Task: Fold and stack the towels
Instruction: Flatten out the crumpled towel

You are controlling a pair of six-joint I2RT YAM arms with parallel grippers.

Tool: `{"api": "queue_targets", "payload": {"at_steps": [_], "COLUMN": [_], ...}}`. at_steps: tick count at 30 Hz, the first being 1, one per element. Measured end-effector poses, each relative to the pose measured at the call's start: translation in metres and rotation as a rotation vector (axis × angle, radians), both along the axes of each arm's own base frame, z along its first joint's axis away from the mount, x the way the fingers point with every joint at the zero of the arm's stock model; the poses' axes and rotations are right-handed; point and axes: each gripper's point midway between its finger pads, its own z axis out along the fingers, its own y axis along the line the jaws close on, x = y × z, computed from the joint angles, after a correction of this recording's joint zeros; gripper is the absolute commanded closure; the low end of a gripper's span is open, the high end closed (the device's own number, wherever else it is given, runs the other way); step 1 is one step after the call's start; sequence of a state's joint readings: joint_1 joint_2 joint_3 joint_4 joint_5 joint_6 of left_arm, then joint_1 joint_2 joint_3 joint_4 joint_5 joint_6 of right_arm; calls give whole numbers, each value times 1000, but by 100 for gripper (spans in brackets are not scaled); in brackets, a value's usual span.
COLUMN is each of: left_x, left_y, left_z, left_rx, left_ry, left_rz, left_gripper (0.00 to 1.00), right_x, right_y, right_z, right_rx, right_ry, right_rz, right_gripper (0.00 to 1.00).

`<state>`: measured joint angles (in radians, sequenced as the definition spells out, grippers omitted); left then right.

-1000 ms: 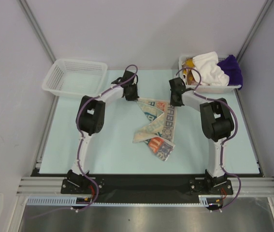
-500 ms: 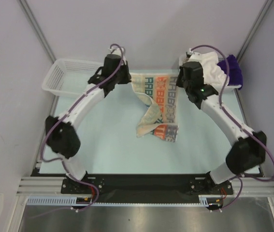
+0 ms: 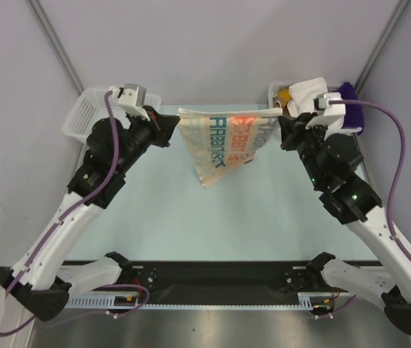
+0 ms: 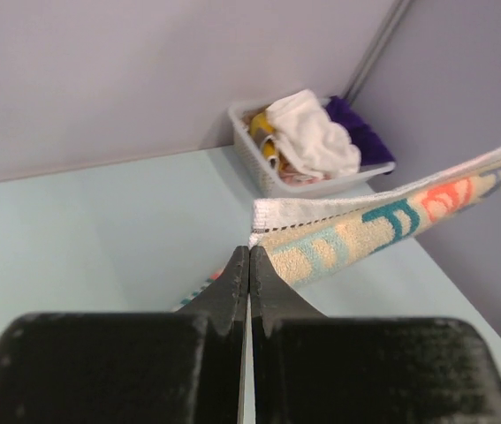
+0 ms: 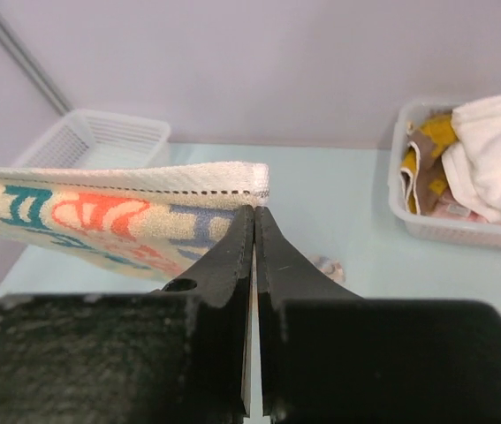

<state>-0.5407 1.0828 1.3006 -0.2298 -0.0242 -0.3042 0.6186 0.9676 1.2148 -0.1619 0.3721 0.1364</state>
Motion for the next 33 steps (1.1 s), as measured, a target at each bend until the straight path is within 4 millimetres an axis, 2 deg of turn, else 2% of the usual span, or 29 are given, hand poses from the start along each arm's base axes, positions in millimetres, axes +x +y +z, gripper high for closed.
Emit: {"api": "queue_targets", "payload": {"at_steps": [5, 9, 16, 18, 20, 23, 25, 27, 29, 31, 33], "left_x": [-52, -88, -108, -110, -106, -87, -65, -35, -2, 36, 79], "left_y": [-2, 0, 1, 1, 1, 0, -3, -7, -8, -8, -9], "left_z": [44, 66, 82, 84, 84, 75, 60, 35, 2, -43, -107], "left_rx": [-63, -94, -109, -113, -110, -93, -71, -43, -21, 5, 46], "left_ry": [-121, -192, -213, -208, -196, -156, -112, -57, 12, 105, 231], "left_rz": [-128, -222, -281, -284, -274, -220, -171, -128, -86, -40, -2], "left_gripper": [100, 100, 100, 100, 100, 100, 100, 100, 100, 100, 100], "right_x": [-45, -74, -99, -97, -88, -66, -43, -13, 22, 58, 93], "right_y": [-12, -14, -14, -11, -6, 1, 5, 7, 5, 6, 11], "right_z": [40, 62, 92, 95, 89, 72, 50, 17, -22, -70, -124], "right_rx": [69, 96, 121, 121, 110, 80, 49, 18, 4, -9, -26], "right_ry": [-116, -166, -168, -159, -133, -76, -21, 51, 132, 225, 332], "right_rz": [78, 160, 248, 250, 243, 203, 159, 115, 76, 54, 44], "right_gripper": [100, 100, 100, 100, 100, 100, 100, 100, 100, 100, 100]}}
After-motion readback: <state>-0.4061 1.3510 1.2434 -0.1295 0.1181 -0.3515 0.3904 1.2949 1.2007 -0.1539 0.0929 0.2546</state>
